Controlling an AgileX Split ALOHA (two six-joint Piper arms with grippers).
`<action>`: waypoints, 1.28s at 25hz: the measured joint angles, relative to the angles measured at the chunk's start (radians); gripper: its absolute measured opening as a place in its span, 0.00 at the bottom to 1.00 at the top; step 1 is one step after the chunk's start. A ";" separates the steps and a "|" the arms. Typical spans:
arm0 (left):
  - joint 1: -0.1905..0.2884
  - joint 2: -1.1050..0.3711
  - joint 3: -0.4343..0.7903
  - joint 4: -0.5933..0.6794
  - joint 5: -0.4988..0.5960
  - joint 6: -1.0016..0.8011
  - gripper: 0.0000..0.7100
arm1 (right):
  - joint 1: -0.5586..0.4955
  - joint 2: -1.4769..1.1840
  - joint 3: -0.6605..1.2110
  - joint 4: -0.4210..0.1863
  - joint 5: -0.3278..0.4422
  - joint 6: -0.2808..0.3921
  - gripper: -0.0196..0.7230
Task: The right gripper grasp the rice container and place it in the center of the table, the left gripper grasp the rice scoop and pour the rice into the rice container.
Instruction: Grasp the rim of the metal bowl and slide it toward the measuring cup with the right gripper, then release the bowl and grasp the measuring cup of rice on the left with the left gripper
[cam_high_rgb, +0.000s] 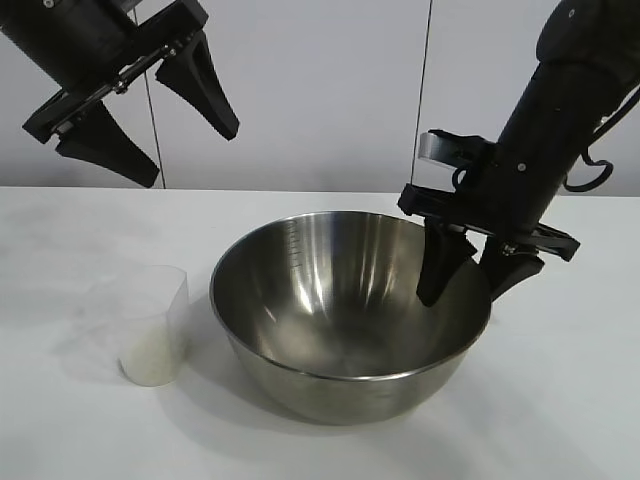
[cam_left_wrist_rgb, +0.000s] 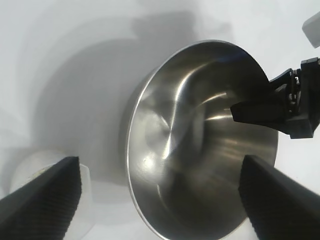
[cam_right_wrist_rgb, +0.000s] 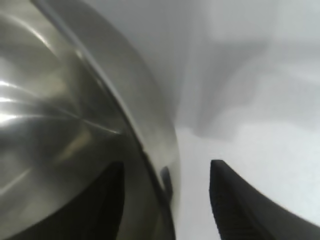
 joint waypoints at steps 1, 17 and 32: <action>0.000 0.000 0.000 0.000 0.000 0.000 0.87 | -0.004 -0.016 -0.007 -0.009 0.007 0.005 0.52; 0.000 0.000 0.000 0.000 -0.011 0.000 0.87 | -0.179 -0.559 -0.140 -0.148 0.165 -0.036 0.54; 0.000 0.000 0.000 0.000 -0.011 0.000 0.87 | -0.192 -1.322 -0.092 -0.219 0.237 -0.004 0.54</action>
